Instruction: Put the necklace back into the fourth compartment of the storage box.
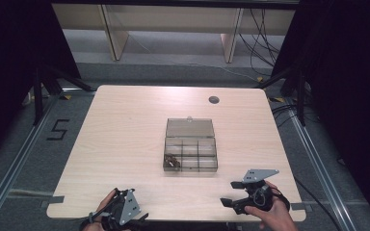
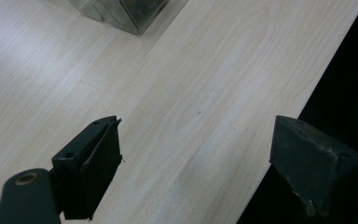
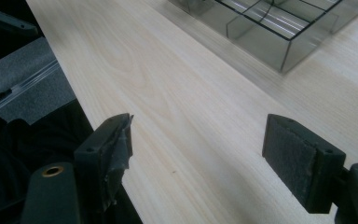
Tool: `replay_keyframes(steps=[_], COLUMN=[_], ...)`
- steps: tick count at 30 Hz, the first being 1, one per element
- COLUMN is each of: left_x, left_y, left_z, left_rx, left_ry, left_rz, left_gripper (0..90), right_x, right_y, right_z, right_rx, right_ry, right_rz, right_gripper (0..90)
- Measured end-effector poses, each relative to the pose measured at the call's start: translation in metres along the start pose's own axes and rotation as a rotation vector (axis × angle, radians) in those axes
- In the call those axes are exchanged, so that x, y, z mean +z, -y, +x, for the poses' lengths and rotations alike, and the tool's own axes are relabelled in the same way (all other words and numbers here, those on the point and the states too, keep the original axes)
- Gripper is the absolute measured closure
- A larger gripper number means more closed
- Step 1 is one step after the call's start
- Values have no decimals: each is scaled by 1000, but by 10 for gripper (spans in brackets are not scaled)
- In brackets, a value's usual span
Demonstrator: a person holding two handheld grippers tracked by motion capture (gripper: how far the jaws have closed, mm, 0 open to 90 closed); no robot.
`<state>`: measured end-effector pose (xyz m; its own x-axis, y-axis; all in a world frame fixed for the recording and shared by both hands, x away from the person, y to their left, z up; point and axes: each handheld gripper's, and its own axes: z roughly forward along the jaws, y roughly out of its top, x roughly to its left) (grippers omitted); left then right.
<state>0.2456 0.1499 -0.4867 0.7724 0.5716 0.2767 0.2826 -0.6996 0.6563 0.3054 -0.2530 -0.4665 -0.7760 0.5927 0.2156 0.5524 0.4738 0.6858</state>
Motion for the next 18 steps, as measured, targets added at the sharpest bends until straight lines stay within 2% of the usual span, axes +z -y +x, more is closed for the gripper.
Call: replay_keyframes(steps=[4,5,6,7,8,9,10,11,12,14,15,16,17,18], left_x=[1,1,1,1,1,1,0,1,1,0,0,0,0,0], left_y=[0,0,0,0,0,0,0,0,1,0,0,0,0,0], left_z=[-1,-1,-1,-1,-1,-1,0,0,0,-1,-1,-2,-2,-2], left_rx=[4,11,11,8,8,7,7,6,5,8,8,6,7,7], left_ry=[1,2,2,0,0,-3,-3,-3,-3,-3,-2,1,2,2], left_rz=[0,11,11,5,5,0,0,-1,-1,2,-2,0,1,1], left_gripper=[157,157,157,157,157,157,156,157,157,157,157,157,157,157], right_x=[-3,-5,-7,-7,-7,-8,-8,-9,-9,-8,-8,-7,-6,-6], right_y=[5,8,9,11,11,14,15,16,17,20,21,22,23,23], right_z=[-2,0,-1,-1,-1,-4,-5,-2,-5,-3,-4,-1,-2,-2], right_rx=[3,30,21,32,32,6,0,32,0,18,12,33,12,12], right_ry=[4,3,13,11,11,17,12,17,19,30,34,29,39,39], right_rz=[-13,-19,-22,-28,-28,-42,-49,-45,-51,-54,-46,-27,-37,-37], right_gripper=[250,249,248,244,244,236,227,215,210,198,192,191,191,191])
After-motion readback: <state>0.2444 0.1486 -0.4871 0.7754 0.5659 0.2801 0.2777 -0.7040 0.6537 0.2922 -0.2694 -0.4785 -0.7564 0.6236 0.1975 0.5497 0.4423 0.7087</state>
